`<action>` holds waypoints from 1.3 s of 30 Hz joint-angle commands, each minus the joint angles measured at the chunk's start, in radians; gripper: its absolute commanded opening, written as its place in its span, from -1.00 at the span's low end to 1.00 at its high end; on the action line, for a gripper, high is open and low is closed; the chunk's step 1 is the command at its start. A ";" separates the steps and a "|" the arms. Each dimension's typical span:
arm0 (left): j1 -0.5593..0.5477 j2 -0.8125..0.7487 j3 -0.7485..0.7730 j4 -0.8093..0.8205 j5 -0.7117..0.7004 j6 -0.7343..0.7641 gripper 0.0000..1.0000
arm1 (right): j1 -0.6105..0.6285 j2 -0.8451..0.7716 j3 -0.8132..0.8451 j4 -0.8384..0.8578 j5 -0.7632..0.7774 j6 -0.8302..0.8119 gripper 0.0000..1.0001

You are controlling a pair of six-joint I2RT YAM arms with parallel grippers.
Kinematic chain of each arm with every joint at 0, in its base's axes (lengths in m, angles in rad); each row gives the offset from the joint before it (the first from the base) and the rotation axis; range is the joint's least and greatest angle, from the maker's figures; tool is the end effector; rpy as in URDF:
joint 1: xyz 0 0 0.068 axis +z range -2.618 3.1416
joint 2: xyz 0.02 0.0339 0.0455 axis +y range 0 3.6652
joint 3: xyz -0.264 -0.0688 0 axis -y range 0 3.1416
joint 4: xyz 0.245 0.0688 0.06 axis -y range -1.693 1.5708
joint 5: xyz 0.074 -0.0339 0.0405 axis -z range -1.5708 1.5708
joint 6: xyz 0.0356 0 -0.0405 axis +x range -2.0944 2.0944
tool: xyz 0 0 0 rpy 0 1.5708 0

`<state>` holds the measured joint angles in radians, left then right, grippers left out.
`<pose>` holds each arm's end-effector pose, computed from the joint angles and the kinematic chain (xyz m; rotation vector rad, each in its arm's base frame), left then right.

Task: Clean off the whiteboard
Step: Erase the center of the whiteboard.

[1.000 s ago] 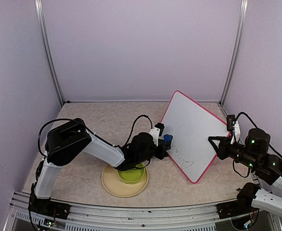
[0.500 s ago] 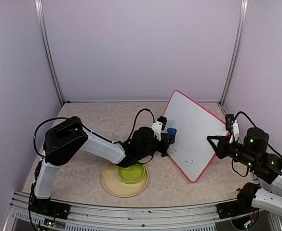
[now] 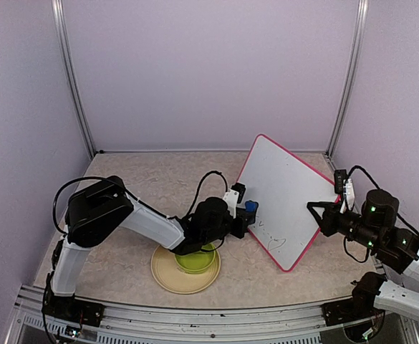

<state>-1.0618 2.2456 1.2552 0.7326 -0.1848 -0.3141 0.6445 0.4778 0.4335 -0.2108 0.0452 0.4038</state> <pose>0.2371 -0.4115 0.1199 0.5659 1.8129 -0.7912 0.1121 0.0822 0.2563 -0.1933 1.8724 0.6909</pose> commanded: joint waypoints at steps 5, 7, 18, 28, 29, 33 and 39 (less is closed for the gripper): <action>0.011 -0.018 0.064 0.007 -0.007 0.034 -1.00 | 0.002 -0.015 0.009 0.070 -0.039 -0.002 -1.00; 0.014 -0.034 0.080 0.018 -0.004 0.040 -1.00 | 0.004 -0.017 0.009 0.067 -0.037 -0.001 -1.00; 0.002 -0.011 0.050 0.032 0.026 0.000 -1.00 | 0.003 -0.029 -0.003 0.061 -0.030 0.003 -1.00; -0.007 0.005 -0.040 0.048 0.001 -0.032 -1.00 | 0.003 -0.022 -0.010 0.077 -0.038 0.000 -1.00; -0.005 0.001 -0.030 0.043 -0.005 -0.024 -1.00 | 0.003 -0.022 -0.012 0.080 -0.038 0.001 -1.00; 0.020 -0.009 0.047 -0.004 -0.048 -0.003 -1.00 | 0.003 -0.025 -0.006 0.073 -0.039 0.003 -1.00; 0.057 0.060 0.250 -0.209 -0.120 0.022 -0.99 | 0.003 -0.050 -0.001 0.045 -0.030 0.007 -1.00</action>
<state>-1.0321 2.2524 1.3655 0.6506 -0.2325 -0.3279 0.6445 0.4576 0.4282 -0.2123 0.0540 0.4095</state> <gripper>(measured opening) 0.214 0.118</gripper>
